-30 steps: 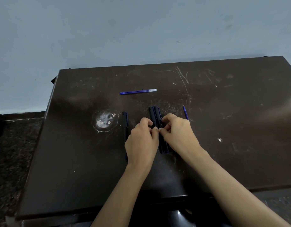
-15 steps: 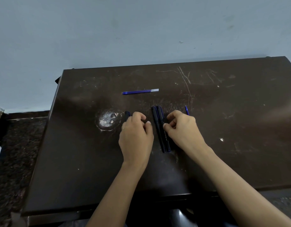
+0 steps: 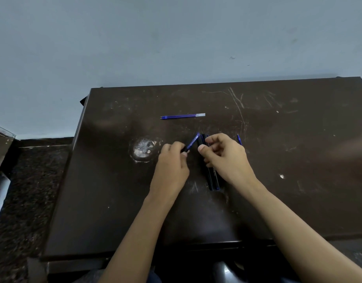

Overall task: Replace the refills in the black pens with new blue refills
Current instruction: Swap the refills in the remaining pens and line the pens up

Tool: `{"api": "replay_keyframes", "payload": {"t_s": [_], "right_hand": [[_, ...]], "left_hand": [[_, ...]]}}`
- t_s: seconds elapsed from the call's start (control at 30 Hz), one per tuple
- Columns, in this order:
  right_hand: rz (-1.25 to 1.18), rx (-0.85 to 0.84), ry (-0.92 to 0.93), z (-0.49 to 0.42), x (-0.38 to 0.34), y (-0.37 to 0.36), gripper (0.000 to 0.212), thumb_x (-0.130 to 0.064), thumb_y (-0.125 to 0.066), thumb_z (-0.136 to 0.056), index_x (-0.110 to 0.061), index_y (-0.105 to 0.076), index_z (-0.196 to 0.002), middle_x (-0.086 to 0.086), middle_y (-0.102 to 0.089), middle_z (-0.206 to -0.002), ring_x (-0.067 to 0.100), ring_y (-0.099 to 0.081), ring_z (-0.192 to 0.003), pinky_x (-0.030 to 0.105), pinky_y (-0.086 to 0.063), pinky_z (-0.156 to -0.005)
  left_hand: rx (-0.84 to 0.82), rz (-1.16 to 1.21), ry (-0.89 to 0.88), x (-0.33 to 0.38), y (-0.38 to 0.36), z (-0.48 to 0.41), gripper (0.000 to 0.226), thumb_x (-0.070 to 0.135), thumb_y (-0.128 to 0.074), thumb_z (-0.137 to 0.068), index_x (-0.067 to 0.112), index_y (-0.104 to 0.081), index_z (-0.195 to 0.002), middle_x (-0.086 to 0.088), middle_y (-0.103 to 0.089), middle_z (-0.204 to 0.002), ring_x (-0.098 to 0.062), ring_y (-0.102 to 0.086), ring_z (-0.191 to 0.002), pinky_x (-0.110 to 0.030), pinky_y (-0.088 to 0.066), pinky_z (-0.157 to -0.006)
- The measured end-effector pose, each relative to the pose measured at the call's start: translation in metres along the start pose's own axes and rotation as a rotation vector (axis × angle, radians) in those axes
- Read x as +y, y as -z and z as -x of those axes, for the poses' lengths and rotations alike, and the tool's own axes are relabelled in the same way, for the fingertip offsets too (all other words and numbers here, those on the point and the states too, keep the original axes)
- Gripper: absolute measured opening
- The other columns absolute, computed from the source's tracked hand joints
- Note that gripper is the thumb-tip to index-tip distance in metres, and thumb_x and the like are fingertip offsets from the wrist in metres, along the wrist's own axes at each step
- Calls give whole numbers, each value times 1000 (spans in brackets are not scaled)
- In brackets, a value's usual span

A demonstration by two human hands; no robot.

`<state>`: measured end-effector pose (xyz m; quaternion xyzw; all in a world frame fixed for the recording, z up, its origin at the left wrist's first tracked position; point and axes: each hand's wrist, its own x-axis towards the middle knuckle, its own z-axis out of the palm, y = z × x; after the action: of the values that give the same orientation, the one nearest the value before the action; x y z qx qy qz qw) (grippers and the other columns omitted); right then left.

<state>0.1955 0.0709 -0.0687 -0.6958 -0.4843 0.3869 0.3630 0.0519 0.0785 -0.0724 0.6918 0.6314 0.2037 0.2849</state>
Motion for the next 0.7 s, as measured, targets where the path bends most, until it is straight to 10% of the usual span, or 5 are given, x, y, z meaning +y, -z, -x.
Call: {"api": "replay_keyframes", "payload": {"t_s": [0.33,0.7], "right_hand": [[-399,-163,49,0,-14,7,6,-6,-63,-87,0,-66,-88,6,-58,-67,3,-54,-58,16,-48,-57],[-416,-208,83,-3,-16,12,5,-5,-63,-86,-7,-67,-83,7,-63,-76,3,-54,-60,17,-48,-60]], "left_hand": [[-8,172,-234,0,-3,3,23,35,-47,-96,38,-45,-73,12,-41,-52,-5,-43,-49,-21,-32,-52],[-24,121,-209,-3,1,1,21,53,-42,-92,36,-56,-91,7,-59,-64,-8,-56,-58,-29,-44,-52]]}}
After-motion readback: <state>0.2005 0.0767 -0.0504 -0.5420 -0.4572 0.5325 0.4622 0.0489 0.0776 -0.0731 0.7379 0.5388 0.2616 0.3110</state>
